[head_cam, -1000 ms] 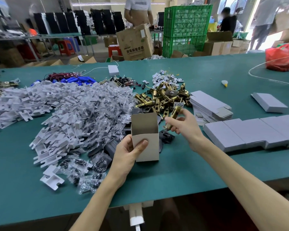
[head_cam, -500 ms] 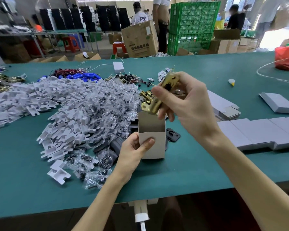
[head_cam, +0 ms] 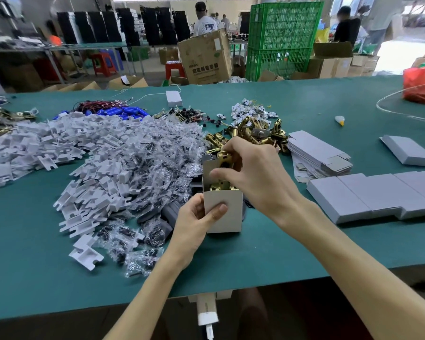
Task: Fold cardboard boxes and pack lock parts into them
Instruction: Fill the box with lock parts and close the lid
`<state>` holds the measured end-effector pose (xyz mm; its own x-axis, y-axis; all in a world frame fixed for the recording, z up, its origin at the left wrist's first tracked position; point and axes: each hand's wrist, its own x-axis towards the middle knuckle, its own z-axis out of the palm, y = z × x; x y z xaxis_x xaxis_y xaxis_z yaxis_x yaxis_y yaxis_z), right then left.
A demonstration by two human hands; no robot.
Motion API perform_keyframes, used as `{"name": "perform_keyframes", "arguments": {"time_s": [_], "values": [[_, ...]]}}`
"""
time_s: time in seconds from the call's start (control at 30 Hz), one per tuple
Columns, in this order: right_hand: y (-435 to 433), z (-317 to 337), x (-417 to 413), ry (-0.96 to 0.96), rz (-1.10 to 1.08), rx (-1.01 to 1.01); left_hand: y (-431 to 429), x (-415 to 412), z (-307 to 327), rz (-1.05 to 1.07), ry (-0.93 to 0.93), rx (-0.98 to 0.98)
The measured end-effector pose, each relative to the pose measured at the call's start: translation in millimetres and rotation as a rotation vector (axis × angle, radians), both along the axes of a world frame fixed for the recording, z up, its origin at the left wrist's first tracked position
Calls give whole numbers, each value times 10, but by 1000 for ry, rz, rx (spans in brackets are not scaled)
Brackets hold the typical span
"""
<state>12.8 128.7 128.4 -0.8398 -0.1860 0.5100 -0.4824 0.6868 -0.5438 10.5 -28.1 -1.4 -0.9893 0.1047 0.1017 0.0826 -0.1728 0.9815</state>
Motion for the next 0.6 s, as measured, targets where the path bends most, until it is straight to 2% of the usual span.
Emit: {"name": "perform_keyframes", "arguments": {"time_s": [0.2,0.6], "values": [[-100,-32,34,7,20,156,10,10,14,-3,-7,20],[-122,101,-44,-139,79,587,2,5,7,-22,5,43]]}}
